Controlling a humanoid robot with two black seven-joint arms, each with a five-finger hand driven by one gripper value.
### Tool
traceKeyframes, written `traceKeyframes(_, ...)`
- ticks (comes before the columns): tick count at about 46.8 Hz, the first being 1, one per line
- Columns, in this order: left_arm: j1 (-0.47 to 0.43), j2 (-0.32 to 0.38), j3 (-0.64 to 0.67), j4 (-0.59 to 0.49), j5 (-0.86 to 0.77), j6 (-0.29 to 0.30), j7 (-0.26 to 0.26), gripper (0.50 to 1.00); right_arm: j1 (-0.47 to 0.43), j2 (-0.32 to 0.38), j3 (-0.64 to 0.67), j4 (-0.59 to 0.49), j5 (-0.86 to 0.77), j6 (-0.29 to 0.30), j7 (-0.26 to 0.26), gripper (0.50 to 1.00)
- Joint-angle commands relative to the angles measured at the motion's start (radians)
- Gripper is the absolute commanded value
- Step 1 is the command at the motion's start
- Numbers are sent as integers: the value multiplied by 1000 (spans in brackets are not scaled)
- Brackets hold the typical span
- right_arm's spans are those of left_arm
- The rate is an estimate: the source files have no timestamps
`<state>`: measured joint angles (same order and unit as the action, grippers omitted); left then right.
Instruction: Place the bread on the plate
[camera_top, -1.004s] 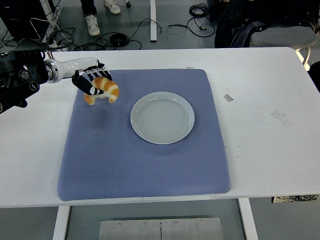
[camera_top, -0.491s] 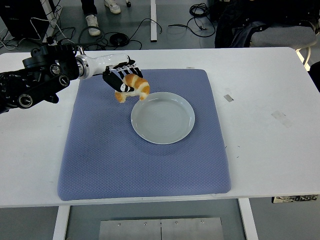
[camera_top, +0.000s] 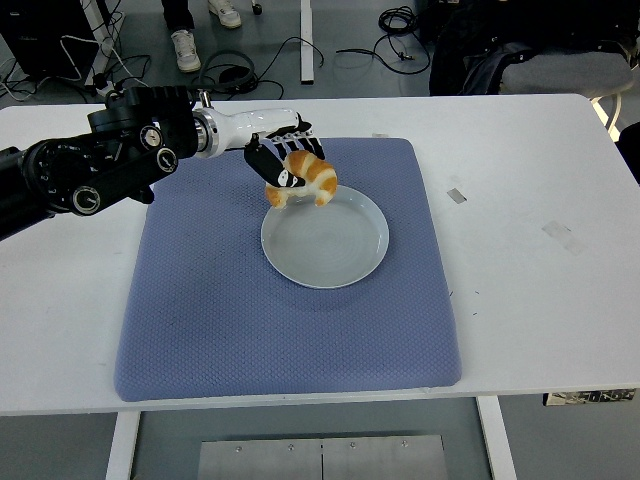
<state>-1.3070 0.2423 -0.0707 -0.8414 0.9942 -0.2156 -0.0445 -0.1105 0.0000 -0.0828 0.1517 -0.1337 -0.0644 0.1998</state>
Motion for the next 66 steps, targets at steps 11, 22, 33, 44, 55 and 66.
traceKeyframes(11,-3,0,-1,-48,0,-18,9,663,0,0,0,0,-1,0,1,1000)
traceKeyframes(22,9,-1,0,-68,3,-16,14,663,0,0,0,0,0,0,1,1000)
traceKeyframes(33,12,0,12,-70,3,-16,15,664,0,0,0,0,0,0,0,1000)
traceKeyframes(44,22,-1,28,-70,7,-13,15,684,0,0,0,0,0,0,0,1000)
traceKeyframes(55,26,-3,31,-70,3,-11,14,734,0,0,0,0,-1,0,1,1000)
traceKeyframes(66,28,-11,29,-71,1,-10,14,887,0,0,0,0,0,0,1,1000)
